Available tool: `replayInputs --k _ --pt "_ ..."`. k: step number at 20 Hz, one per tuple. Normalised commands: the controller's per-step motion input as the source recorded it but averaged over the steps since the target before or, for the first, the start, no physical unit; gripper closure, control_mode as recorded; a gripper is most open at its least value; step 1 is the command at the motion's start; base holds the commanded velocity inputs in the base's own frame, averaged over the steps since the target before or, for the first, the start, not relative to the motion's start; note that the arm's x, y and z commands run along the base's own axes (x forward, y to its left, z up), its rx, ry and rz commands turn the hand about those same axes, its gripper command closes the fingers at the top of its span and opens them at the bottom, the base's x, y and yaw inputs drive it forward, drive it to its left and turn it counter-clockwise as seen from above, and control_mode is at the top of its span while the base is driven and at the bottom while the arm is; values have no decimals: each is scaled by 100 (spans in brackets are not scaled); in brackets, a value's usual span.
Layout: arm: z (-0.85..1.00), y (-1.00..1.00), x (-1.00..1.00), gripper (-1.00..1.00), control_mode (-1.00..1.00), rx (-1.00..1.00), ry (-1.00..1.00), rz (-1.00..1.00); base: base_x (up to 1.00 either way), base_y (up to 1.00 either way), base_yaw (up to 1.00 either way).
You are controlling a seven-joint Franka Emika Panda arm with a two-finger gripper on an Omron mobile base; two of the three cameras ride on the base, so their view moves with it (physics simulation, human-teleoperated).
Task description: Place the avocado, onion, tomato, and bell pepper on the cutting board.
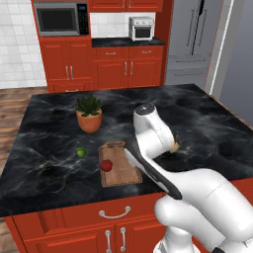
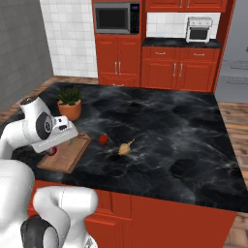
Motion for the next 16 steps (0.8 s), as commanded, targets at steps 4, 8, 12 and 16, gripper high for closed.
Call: replayInputs --k 4,8,12,16 --pt "76 -76 -19 -100 -100 0 -10 -3 0 0 0" --pt "61 -77 -4 -100 -100 2 -4 -13 0 0 0" --pt "56 -66 0 -100 -100 5 -1 -14 0 0 0" --pt "53 -64 0 -100 -100 11 0 -13 0 0 0"
